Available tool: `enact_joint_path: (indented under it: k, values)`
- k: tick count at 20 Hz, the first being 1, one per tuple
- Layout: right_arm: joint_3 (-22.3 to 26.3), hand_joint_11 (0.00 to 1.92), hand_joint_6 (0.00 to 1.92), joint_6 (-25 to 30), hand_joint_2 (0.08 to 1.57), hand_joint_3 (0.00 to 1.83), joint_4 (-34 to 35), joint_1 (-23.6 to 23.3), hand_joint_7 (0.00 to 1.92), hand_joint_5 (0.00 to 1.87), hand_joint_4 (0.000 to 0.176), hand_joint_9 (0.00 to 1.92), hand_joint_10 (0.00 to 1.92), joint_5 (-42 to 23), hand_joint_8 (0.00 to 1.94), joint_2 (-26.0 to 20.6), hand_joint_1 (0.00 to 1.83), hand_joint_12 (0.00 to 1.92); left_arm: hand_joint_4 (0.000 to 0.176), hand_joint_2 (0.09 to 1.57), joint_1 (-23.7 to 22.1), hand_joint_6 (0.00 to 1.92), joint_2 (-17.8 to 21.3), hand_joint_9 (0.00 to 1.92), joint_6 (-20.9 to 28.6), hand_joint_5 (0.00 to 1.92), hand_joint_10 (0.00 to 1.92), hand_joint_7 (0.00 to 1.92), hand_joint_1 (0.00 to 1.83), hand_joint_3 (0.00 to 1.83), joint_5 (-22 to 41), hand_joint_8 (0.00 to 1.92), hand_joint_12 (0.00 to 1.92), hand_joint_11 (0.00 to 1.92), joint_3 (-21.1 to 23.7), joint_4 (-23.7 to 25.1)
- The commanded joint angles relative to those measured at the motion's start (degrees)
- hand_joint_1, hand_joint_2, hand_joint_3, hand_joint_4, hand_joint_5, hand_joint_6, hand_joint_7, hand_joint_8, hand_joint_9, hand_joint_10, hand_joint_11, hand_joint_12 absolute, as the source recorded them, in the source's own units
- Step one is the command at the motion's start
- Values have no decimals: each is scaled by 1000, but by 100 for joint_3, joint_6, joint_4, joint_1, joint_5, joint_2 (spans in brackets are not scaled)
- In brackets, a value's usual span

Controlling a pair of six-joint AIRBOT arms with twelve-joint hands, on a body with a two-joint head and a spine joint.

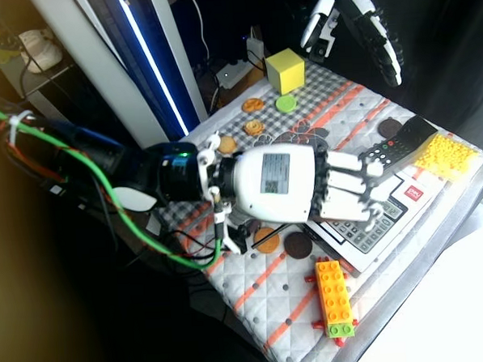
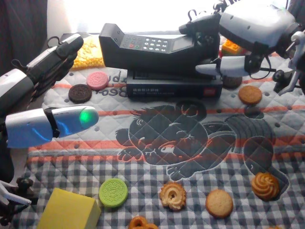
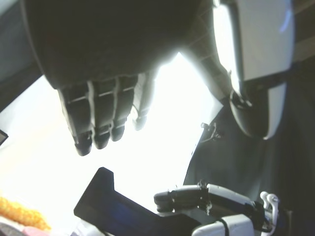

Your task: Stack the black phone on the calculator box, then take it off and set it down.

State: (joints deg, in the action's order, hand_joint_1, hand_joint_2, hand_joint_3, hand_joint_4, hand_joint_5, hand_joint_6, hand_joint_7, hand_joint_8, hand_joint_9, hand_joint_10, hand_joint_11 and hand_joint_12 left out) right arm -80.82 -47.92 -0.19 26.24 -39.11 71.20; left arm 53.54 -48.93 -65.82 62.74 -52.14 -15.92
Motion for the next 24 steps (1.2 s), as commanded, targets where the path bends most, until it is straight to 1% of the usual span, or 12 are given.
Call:
enact_joint_path:
  k: [1, 3, 6, 11, 13, 15, 16, 18, 19, 20, 22, 24]
  values:
    - [-30, 843, 703, -57, 1110, 3, -11, -82, 1090, 873, 0, 1293, 136, -577, 928, -19, 1270, 1175, 112, 897, -11, 0, -15, 0, 99, 0, 0, 0, 670, 4, 729, 0, 0, 0, -40, 28]
    - [-17, 1080, 934, -57, 1119, 2, -25, -81, 1088, 882, 0, 1398, 111, -577, 993, -18, 1264, 943, 107, 912, 39, 0, -15, 0, 198, 0, 0, 0, 679, 9, 757, 0, 0, 0, -60, 21]
    - [-3, 1169, 951, -56, 1123, 0, -26, -81, 1081, 878, 0, 1448, 56, -578, 1009, -23, 1265, 811, 118, 919, 92, 0, -23, 0, 275, 0, 0, 0, 658, 9, 814, 0, 0, 0, -64, 6]
    - [335, 1018, 872, 2, 1127, 3, -136, -79, 1054, 894, 0, 1473, 68, -1102, 1090, -168, 1262, 1179, 96, 927, 133, 0, -22, 0, 319, 0, 0, 0, 661, 6, 860, 0, 0, 0, -63, -11]
    - [580, 1013, 837, 358, 1099, 0, -274, 70, 1129, 939, 0, 1450, 63, -1764, 939, -492, 1273, 1097, 94, 937, 166, 0, -7, 0, 377, 0, 0, 0, 647, 8, 881, 0, 0, 0, -62, -12]
    - [858, 1145, 740, 360, 1075, 0, -297, 239, 1179, 996, 0, 1481, 57, -2284, 851, -816, 1281, 977, 135, 930, 262, 0, 12, 0, 488, 0, 0, 0, 649, 2, 954, 0, 0, 0, -61, -56]
    - [988, 1145, 740, 360, 1075, 0, -303, 350, 1179, 996, 0, 1481, 57, -2504, 851, -962, 1281, 977, 135, 930, 322, 0, 27, 0, 546, 0, 0, 0, 649, 2, 1013, 0, 0, 0, -58, -83]
    - [1282, 1215, 919, 360, 1110, 0, -329, 665, 1362, 1001, 0, 1602, 184, -2915, 292, -1292, 1170, 1251, 117, 939, 431, 0, 76, 0, 630, 0, 0, 0, 631, 5, 1130, 0, 0, 0, -30, -130]
    - [1395, 1232, 659, 360, 1081, 1, -328, 818, 1203, 1032, 0, 1580, 212, -3081, 795, -1389, 1262, 1139, 113, 944, 456, 0, 96, 0, 639, 0, 0, 0, 602, 7, 1164, 0, 0, 0, -14, -145]
    - [1549, 1192, 636, 360, 1084, 0, -325, 1054, 1151, 1019, 0, 1529, 208, -3320, 927, -1505, 1278, 1061, 107, 952, 478, 0, 118, 0, 642, 0, 0, 0, 575, 9, 1177, 0, 0, 0, 6, -159]
    - [1697, 1220, 654, 376, 1077, 0, -328, 1345, 1168, 1021, 0, 1506, 160, -3554, 894, -1559, 1284, 880, 100, 953, 509, 2, 133, 0, 653, 6, 0, 0, 602, 7, 1165, 0, 0, 0, 14, -181]
    - [1734, 1155, 601, 789, 1069, 0, -447, 1663, 1172, 1054, 0, 1493, 135, -3700, 892, -1595, 1286, 929, 127, 939, 565, 0, 155, 0, 707, 0, 0, 0, 629, 0, 1229, 0, 0, 0, 24, -201]
